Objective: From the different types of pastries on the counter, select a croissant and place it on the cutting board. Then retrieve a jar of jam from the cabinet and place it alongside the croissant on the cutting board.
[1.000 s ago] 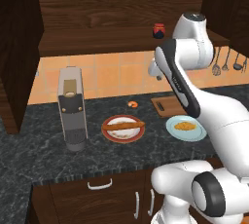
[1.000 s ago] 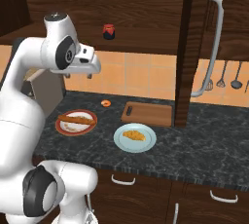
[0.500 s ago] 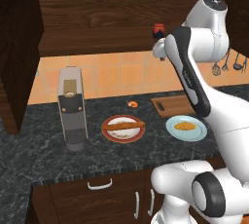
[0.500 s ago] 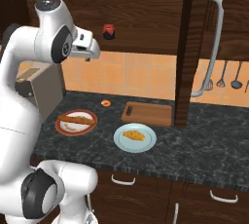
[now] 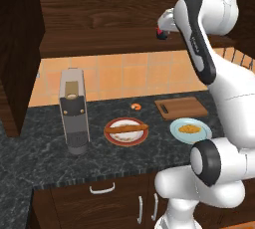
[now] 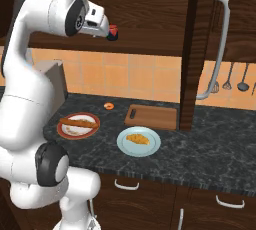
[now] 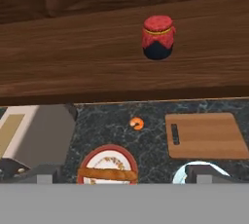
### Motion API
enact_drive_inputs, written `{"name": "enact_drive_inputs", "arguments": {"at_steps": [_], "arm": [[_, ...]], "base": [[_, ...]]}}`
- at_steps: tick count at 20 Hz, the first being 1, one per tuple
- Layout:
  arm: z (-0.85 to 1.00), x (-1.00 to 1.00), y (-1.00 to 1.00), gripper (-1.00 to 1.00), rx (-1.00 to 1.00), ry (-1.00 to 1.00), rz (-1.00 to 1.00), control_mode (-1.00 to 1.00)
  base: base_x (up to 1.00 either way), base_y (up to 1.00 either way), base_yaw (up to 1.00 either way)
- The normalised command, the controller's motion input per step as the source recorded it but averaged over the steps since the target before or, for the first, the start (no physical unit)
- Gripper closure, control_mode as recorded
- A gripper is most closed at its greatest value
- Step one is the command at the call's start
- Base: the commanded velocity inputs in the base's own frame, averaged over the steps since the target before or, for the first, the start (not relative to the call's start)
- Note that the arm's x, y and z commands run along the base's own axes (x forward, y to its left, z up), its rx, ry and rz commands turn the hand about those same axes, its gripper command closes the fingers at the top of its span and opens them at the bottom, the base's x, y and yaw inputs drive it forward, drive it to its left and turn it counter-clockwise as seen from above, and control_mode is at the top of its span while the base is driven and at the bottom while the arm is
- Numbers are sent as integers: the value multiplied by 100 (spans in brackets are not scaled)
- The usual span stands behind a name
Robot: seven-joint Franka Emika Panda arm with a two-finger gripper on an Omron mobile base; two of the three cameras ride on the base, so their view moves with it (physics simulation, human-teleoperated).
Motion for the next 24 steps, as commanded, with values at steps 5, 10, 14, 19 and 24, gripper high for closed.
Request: {"name": "enact_drive_inputs", "arguments": {"at_steps": [5, 10, 14, 19, 24], "arm": [[13, 59, -2, -100, 0, 0, 0, -100], [-44, 5, 0, -100, -20, 27, 0, -100], [27, 82, -28, -100, 1, 0, 0, -100], [16, 38, -22, -100, 1, 1, 0, -100], [-33, -1, 0, -100, -11, 3, 0, -100]], "base": [[0, 0, 0], [0, 0, 0], [0, 0, 0], [0, 0, 0], [0, 0, 0]]}}
